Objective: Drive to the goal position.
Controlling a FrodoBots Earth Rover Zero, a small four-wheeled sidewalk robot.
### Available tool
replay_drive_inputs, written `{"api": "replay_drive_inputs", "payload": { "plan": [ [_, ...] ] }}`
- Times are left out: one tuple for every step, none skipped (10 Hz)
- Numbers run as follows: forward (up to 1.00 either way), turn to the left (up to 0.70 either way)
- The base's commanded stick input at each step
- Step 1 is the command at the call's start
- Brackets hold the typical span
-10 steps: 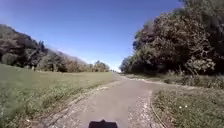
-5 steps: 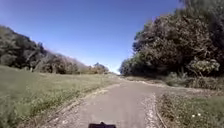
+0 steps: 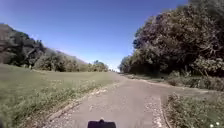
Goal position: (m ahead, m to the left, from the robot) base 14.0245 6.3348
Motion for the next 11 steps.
{"api": "replay_drive_inputs", "payload": {
  "plan": [
    [0.5,0.0],
    [0.5,0.0],
    [0.5,0.0],
    [0.5,0.0],
    [0.5,0.0],
    [0.5,0.0],
    [0.5,0.0],
    [0.5,0.0],
    [0.5,0.0],
    [0.5,0.0],
    [0.5,0.0]
  ]
}}
